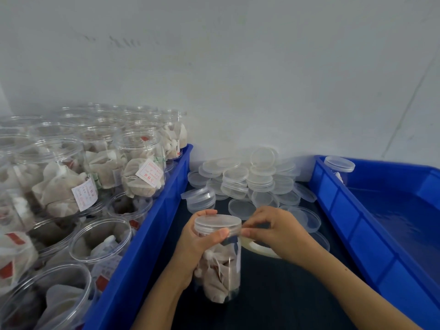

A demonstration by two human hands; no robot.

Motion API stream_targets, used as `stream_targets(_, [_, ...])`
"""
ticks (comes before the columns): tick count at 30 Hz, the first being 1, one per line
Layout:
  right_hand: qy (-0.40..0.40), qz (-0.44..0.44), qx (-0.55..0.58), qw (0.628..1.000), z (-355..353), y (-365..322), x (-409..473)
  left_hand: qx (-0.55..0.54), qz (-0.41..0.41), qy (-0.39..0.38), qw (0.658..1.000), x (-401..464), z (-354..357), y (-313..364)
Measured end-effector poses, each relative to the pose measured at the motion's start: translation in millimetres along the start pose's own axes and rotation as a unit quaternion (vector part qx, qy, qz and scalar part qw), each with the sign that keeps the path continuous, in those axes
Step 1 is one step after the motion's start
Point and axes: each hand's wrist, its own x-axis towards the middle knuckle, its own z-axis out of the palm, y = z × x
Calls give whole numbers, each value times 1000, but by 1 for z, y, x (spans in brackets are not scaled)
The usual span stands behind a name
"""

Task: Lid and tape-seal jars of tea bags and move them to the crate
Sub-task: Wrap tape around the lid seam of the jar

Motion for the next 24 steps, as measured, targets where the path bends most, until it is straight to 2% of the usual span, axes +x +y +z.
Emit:
stream_targets(2, [48, 1, 34, 998, 4, 2, -4, 3, 2, -2, 1000, 0, 1, 0])
stream_targets(4, [58, -10, 7, 998, 8, 3, -5, 5, 5, -3, 1000, -1, 2, 0])
stream_targets(11, [38, -56, -195, 979, 4, -4, -11, -8, 25, 12, 1000, -3, 4, 0])
stream_targets(17, [65, -97, -293, 949, 3, -4, -19, 35, 36, 14, 999, -5, 10, 4])
stream_targets(21, [87, -110, -292, 946, 10, -3, -23, 147, 18, -21, 989, -7, 4, 18])
stream_targets(24, [96, -111, -273, 951, 13, -4, -25, 322, 4, -63, 945, -6, -7, 42])
